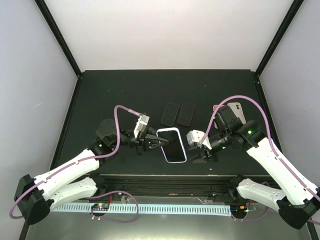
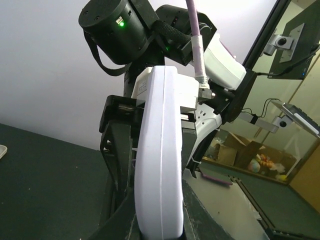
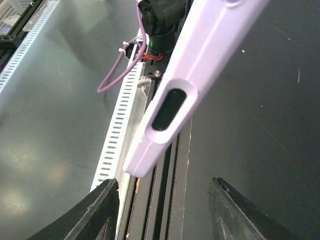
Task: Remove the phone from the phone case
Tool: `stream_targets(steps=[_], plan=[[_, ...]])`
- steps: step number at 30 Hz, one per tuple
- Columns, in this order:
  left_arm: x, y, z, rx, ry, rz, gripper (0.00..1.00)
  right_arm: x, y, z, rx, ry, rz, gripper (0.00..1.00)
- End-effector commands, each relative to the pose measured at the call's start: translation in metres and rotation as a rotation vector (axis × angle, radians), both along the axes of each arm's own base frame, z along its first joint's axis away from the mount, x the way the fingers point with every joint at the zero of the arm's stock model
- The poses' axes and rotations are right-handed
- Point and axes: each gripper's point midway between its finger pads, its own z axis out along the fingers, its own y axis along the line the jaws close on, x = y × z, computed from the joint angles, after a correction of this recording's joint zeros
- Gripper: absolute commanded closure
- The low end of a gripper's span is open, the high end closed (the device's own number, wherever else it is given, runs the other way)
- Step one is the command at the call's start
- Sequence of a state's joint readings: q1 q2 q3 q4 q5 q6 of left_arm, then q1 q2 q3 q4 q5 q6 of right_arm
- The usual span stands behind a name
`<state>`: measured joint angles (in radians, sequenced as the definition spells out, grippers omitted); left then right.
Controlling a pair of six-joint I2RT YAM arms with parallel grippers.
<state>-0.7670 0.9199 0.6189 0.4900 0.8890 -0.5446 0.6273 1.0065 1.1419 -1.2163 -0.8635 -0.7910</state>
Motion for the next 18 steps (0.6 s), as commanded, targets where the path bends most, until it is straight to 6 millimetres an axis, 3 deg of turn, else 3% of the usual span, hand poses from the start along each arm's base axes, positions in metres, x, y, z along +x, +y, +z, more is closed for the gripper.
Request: stream_targets(steps=[1, 5, 14, 18], plan=[[0.0, 0.004, 0.033, -0.097, -0.08, 0.007, 0.98, -0.005, 0.005, 0.009, 0.038, 0.006, 0.01, 0.5], [0.0, 0.002, 0.03, -0.094, -0.071, 0.002, 0.98, -0.002, 0.007, 0.013, 0.049, 0.005, -0.003, 0.54], [-0.007, 0.001, 0.028, -0.083, -0.054, -0.056, 0.98, 0.003, 0.006, 0.009, 0.028, -0.04, -0.002, 0.81], [-0.012, 0.001, 0.028, -0.083, -0.041, -0.098, 0.98, 0.011, 0.007, 0.012, 0.023, -0.086, -0.017, 0.86]])
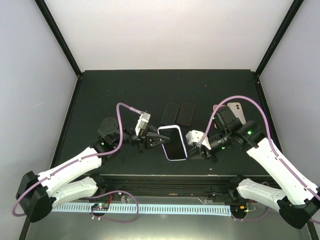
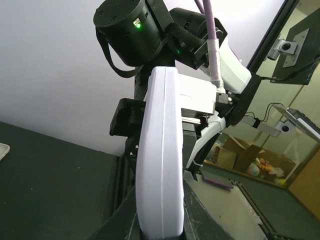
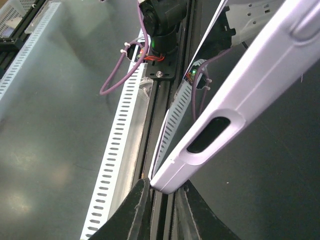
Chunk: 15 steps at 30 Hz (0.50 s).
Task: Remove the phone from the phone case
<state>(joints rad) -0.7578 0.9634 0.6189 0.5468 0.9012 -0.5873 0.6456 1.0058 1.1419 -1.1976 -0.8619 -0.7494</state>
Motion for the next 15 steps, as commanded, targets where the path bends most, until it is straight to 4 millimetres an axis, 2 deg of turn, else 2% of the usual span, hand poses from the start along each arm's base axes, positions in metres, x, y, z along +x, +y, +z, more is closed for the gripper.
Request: stream_targets(steps=[1, 10, 15], plan=[[-0.02, 0.005, 0.031, -0.084, -0.068, -0.1, 0.98, 0.015, 0.004, 0.012, 0.019, -0.114, -0.021, 0.87], [-0.035, 0.009, 0.035, -0.089, -0.016, -0.204, 0.99, 0.031, 0.004, 0.015, -0.017, -0.214, -0.028, 0.9], [-0.042, 0.014, 0.033, -0.083, 0.011, -0.229, 0.98, 0.056, 0.007, 0.024, -0.023, -0.3, -0.123, 0.93]])
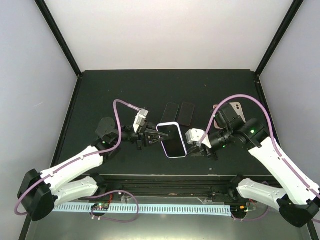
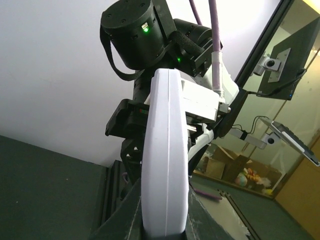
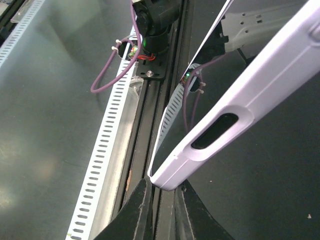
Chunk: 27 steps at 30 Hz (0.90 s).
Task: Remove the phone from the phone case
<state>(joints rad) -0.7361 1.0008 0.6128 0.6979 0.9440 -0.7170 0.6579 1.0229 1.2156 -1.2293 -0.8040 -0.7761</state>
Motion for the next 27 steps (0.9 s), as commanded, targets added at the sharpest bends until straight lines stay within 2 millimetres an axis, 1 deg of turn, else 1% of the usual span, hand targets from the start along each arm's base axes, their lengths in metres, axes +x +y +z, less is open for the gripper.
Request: stream_targets(steps=[1, 4, 8, 12, 13, 16, 18, 21, 24, 27], plan=[[-0.044, 0.013, 0.022, -0.037, -0.033, -0.187, 0.98, 0.056, 0.009, 0.014, 0.006, -0.235, -0.14, 0.94], [-0.047, 0.016, 0.021, -0.036, -0.031, -0.184, 0.98, 0.07, 0.015, 0.012, 0.02, -0.235, -0.195, 0.94], [-0.049, 0.018, 0.019, -0.034, -0.026, -0.188, 0.98, 0.082, 0.02, 0.006, 0.014, -0.239, -0.223, 0.95], [-0.051, 0.018, 0.017, -0.029, -0.026, -0.196, 0.98, 0.094, 0.023, 0.007, 0.023, -0.281, -0.256, 0.95], [-0.05, 0.018, 0.017, -0.027, -0.025, -0.196, 0.99, 0.095, 0.023, 0.007, 0.025, -0.288, -0.252, 0.94], [-0.051, 0.017, 0.016, -0.027, -0.026, -0.2, 0.98, 0.079, 0.024, 0.001, 0.031, -0.305, -0.136, 0.91], [-0.052, 0.018, 0.017, -0.026, -0.027, -0.206, 0.98, 0.081, 0.024, -0.004, 0.027, -0.336, -0.128, 0.91], [-0.053, 0.017, 0.015, -0.018, -0.02, -0.217, 0.98, 0.093, 0.023, -0.006, 0.012, -0.389, -0.158, 0.91], [-0.052, 0.016, 0.012, -0.014, -0.007, -0.213, 0.98, 0.109, 0.026, 0.0, 0.027, -0.409, -0.236, 0.92], [-0.049, 0.016, 0.011, -0.017, 0.014, -0.196, 0.98, 0.145, 0.028, 0.017, 0.095, -0.386, -0.479, 0.95]])
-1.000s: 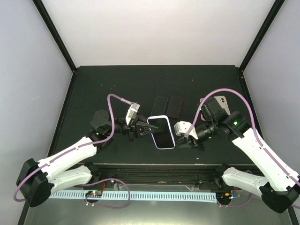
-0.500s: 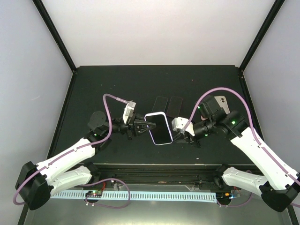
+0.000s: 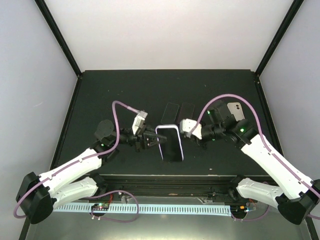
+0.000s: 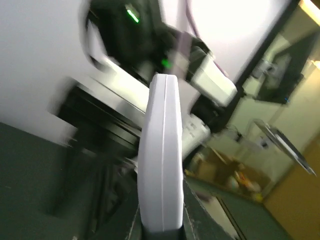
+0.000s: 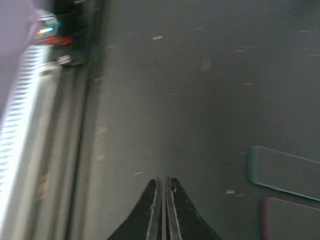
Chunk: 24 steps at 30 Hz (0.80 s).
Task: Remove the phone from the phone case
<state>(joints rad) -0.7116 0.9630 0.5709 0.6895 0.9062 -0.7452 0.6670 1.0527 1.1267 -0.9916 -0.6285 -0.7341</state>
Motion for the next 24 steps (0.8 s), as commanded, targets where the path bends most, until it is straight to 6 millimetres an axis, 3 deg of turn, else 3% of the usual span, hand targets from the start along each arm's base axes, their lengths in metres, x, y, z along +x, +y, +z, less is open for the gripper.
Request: stream_targets(steps=[1, 4, 7, 9, 16, 20, 22, 24], plan=[[-0.056, 0.008, 0.017, -0.022, -0.024, -0.248, 0.98, 0.099, 0.016, 0.046, 0.177, -0.236, -0.377, 0.95], [-0.049, 0.007, 0.011, -0.014, -0.01, -0.196, 0.98, 0.087, 0.023, 0.054, 0.237, -0.167, -0.347, 0.94], [-0.041, 0.006, 0.007, -0.007, -0.005, -0.139, 0.98, 0.062, 0.024, 0.063, 0.277, -0.117, -0.259, 0.87], [-0.036, 0.006, 0.006, -0.004, -0.006, -0.107, 0.98, 0.048, 0.019, 0.07, 0.296, -0.098, -0.241, 0.83], [-0.01, 0.01, 0.004, -0.005, 0.009, 0.066, 0.98, 0.034, -0.005, 0.085, 0.278, -0.093, -0.321, 0.76], [0.016, 0.019, 0.006, -0.004, 0.036, 0.244, 0.98, 0.022, -0.013, 0.07, 0.21, -0.062, -0.3, 0.62], [0.03, 0.023, -0.001, 0.031, 0.062, 0.326, 0.99, 0.014, -0.014, 0.053, 0.157, -0.024, -0.257, 0.56], [0.032, 0.024, -0.003, 0.042, 0.05, 0.336, 0.98, 0.002, -0.014, 0.032, 0.103, 0.022, -0.192, 0.53]])
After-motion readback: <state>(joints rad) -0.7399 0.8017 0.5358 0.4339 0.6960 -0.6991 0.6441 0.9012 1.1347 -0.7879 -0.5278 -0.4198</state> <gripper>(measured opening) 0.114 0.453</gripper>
